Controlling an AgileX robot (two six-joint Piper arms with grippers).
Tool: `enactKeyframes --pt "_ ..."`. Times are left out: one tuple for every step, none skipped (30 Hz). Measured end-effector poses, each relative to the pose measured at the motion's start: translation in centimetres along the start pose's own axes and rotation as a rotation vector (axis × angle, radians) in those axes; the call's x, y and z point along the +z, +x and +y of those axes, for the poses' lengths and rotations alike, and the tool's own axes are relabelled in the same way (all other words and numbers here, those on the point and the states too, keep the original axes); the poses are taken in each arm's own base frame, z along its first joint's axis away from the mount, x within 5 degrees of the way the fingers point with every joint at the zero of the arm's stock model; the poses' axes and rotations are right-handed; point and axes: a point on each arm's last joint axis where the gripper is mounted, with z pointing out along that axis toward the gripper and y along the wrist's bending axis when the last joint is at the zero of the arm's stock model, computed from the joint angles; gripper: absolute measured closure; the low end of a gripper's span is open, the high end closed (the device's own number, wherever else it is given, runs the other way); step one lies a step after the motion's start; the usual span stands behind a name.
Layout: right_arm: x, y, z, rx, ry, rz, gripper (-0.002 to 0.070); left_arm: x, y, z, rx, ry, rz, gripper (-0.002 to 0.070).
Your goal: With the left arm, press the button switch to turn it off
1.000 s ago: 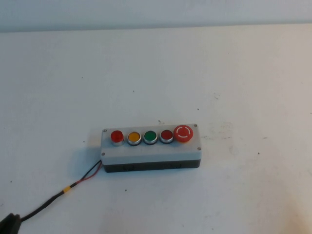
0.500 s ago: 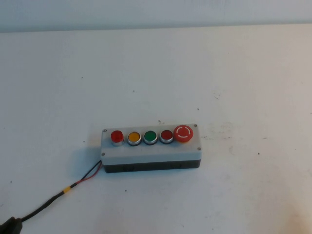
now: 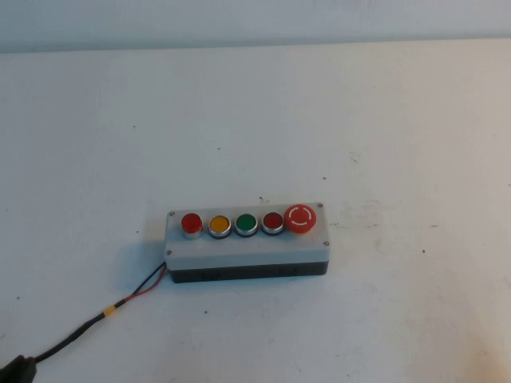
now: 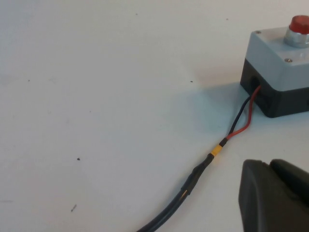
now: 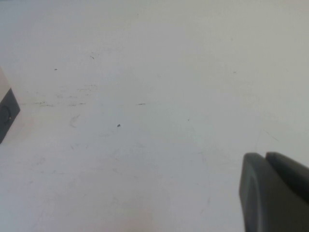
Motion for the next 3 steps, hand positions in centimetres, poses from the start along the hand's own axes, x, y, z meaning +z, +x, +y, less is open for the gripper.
enactKeyframes --pt "0.00 0.00 0.00 0.000 0.000 0.000 0.0692 0.00 0.00 0.00 0.000 0.000 0.000 0.0677" --pt "0.00 0.00 0.00 0.000 0.000 0.000 0.0692 0.00 0.00 0.00 0.000 0.000 0.000 0.0677" --pt "0.00 0.00 0.00 0.000 0.000 0.000 0.0692 0.00 0.00 0.00 0.000 0.000 0.000 0.0677"
